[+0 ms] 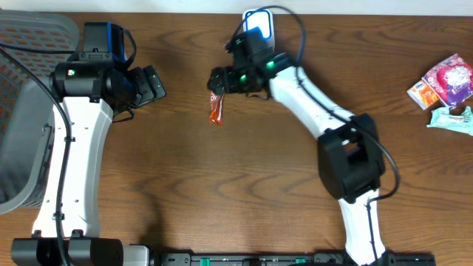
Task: Scan the item barcode
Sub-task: 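Move the right gripper left to the red-brown wrapper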
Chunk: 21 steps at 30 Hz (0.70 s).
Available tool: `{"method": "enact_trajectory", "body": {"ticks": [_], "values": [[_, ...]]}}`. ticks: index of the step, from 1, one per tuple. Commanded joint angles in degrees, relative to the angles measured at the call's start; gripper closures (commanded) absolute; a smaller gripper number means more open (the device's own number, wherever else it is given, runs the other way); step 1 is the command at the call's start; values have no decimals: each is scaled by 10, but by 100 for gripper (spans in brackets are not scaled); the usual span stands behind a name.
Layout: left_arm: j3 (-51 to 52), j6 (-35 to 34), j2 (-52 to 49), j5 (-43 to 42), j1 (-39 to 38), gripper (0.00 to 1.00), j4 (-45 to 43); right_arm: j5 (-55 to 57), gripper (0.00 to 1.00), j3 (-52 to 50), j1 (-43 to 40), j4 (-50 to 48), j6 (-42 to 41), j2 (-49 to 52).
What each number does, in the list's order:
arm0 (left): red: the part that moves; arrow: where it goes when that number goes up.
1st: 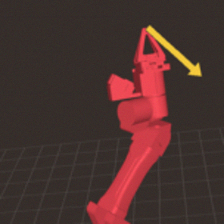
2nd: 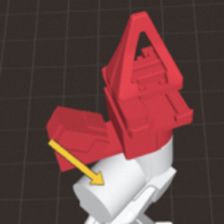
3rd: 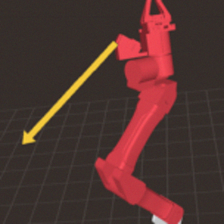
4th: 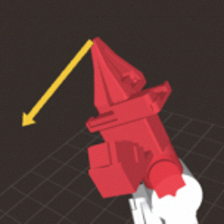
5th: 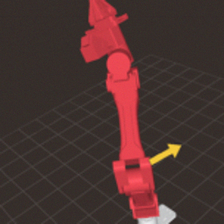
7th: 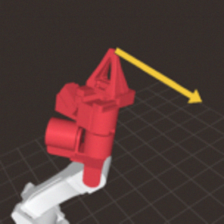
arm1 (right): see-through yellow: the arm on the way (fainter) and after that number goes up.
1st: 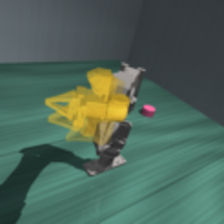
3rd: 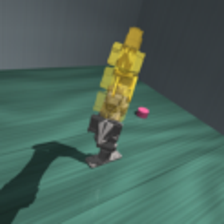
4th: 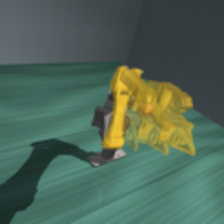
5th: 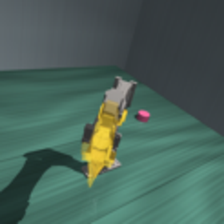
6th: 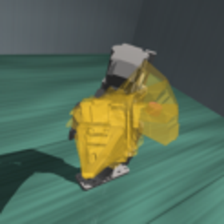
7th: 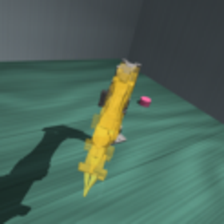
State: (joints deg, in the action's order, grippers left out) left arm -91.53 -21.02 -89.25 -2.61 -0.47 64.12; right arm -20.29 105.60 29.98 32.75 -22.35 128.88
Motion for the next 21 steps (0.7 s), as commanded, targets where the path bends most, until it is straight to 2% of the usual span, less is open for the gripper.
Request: {"method": "enact_trajectory", "body": {"ticks": [1, 9, 12, 19, 21], "values": [[-5, -3, 6, 5, 1, 2, 2, 76, 10, 0, 28, -7, -15, 16], [-5, -3, 6, 5, 1, 2, 2, 200, 12, 0, 64, -2, -19, 25], [-5, -3, 6, 5, 1, 2, 2, 213, 16, 0, 68, -1, -19, 28], [-5, -3, 6, 5, 1, 2, 2, 213, 14, 0, 69, -9, -19, 60], [-5, -3, 6, 5, 1, 2, 2, 214, 18, 0, 69, -10, -19, 67]]}}
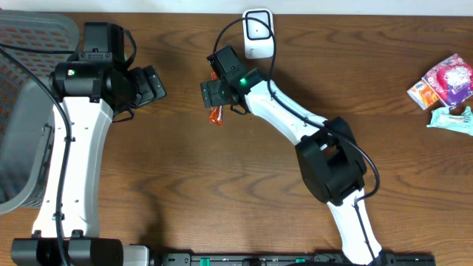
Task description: Scan the item barcode
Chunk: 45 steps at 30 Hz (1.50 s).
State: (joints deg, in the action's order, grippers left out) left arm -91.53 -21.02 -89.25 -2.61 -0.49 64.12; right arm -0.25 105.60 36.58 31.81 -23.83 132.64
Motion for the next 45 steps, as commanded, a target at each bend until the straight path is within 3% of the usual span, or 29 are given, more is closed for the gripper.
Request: {"method": "enact_trajectory", "body": {"ticks": [1, 5, 6, 9, 10, 15, 19, 25, 35, 40, 45], "values": [[-5, -3, 6, 5, 1, 2, 2, 15, 20, 0, 3, -1, -4, 31], [-5, -3, 6, 5, 1, 2, 2, 15, 24, 0, 3, -2, -3, 33], [-5, -3, 6, 5, 1, 2, 2, 15, 29, 0, 3, -3, -3, 33], [-5, -3, 6, 5, 1, 2, 2, 15, 56, 0, 3, -1, -4, 33], [-5, -3, 6, 5, 1, 2, 2, 14, 59, 0, 3, 0, -4, 33], [-5, -3, 6, 5, 1, 2, 2, 11, 62, 0, 2, 6, -9, 31], [-5, -3, 6, 5, 1, 2, 2, -16, 71, 1, -3, 15, -19, 21], [-5, -3, 6, 5, 1, 2, 2, -104, 91, 1, -35, 36, -18, -7], [-5, -3, 6, 5, 1, 2, 2, -377, 96, 1, -140, 71, -7, -12], [-5, -3, 6, 5, 1, 2, 2, -409, 97, -25, -179, 81, -5, -11], [-5, -3, 6, 5, 1, 2, 2, -419, 98, -85, -195, 14, -4, -11]]}}
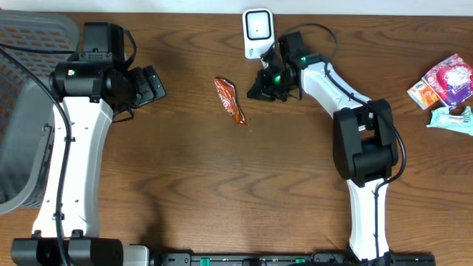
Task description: Scan the item barcode
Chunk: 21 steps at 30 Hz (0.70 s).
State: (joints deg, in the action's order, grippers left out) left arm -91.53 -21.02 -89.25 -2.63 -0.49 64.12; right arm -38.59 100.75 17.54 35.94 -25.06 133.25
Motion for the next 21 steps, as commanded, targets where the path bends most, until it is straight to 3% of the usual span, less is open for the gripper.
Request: {"method": "enact_trajectory", "body": {"ticks": [1, 5, 11, 16, 20, 21], "values": [[-5, -3, 6, 5, 1, 2, 2, -36, 95, -44, -5, -38, 9, -17], [-5, -3, 6, 5, 1, 2, 2, -40, 85, -42, 0, -50, 47, -21], [-5, -3, 6, 5, 1, 2, 2, -24, 82, -40, 10, -46, 76, -52], [-5, -3, 6, 5, 1, 2, 2, 61, 80, -40, 35, -15, 95, -107], [-5, -3, 6, 5, 1, 2, 2, 107, 66, -40, 66, -11, 128, -131], [-5, -3, 6, 5, 1, 2, 2, 117, 56, -40, 76, -13, 134, -132]]}}
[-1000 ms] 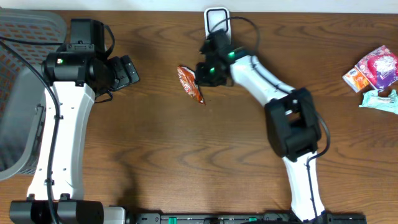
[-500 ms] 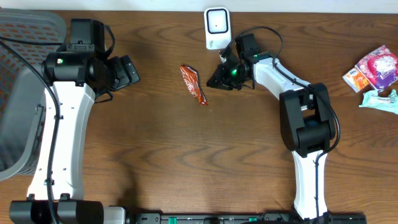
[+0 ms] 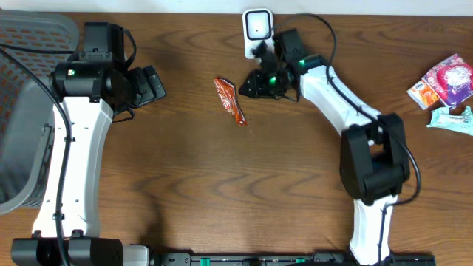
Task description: Scan the item barcode
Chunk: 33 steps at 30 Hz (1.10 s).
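A red-orange snack packet lies flat on the wooden table, left of centre at the back. The white barcode scanner stands at the back edge. My right gripper sits just right of the packet, below the scanner, its fingers apart and nothing between them. My left gripper hovers at the left, well away from the packet, and looks open and empty.
A grey mesh basket fills the left edge. Several wrapped snacks lie at the far right. The scanner's black cable loops over my right arm near the back edge.
My right gripper has moved left, from beside the scanner's base to just right of the packet. The packet and my left arm have not moved.
My right gripper first held the packet up below the scanner, then a little lower and further left. Later the packet lay flat on the table and the gripper was off to its right near the scanner. Now the gripper is close beside the packet again.
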Available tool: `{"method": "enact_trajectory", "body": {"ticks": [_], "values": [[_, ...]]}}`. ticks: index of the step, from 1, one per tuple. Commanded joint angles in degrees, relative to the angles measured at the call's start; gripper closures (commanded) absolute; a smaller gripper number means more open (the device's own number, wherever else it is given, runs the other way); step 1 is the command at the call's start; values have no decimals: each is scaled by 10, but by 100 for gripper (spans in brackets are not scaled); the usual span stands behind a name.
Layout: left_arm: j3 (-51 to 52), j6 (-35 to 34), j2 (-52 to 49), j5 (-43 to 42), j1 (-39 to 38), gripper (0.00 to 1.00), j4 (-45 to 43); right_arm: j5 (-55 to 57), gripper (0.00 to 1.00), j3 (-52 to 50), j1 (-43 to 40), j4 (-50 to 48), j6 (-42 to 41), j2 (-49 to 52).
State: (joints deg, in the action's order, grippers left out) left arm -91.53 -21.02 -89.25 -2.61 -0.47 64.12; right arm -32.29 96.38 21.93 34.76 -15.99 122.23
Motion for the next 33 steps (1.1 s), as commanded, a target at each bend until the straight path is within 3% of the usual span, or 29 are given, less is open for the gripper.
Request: {"method": "enact_trajectory", "body": {"ticks": [1, 4, 11, 15, 19, 24, 29, 33], "values": [[-5, -3, 6, 5, 1, 2, 2, 67, 48, 3, 42, -5, 45, -22], [-5, -3, 6, 5, 1, 2, 2, 163, 34, 3, 86, -19, 45, -19], [-5, -3, 6, 5, 1, 2, 2, 419, 27, 3, 167, -45, 36, -2], [-5, -3, 6, 5, 1, 2, 2, 519, 15, 3, 200, -63, 36, 21], [-5, -3, 6, 5, 1, 2, 2, 535, 1, 3, 203, -96, 36, 49], [-5, -3, 6, 5, 1, 2, 2, 528, 1, 3, 183, -129, 36, 73], [-5, -3, 6, 5, 1, 2, 2, 421, 1, 3, 166, -156, 78, 92], [-5, -3, 6, 5, 1, 2, 2, 420, 1, 3, 162, -159, 77, 110]]}}
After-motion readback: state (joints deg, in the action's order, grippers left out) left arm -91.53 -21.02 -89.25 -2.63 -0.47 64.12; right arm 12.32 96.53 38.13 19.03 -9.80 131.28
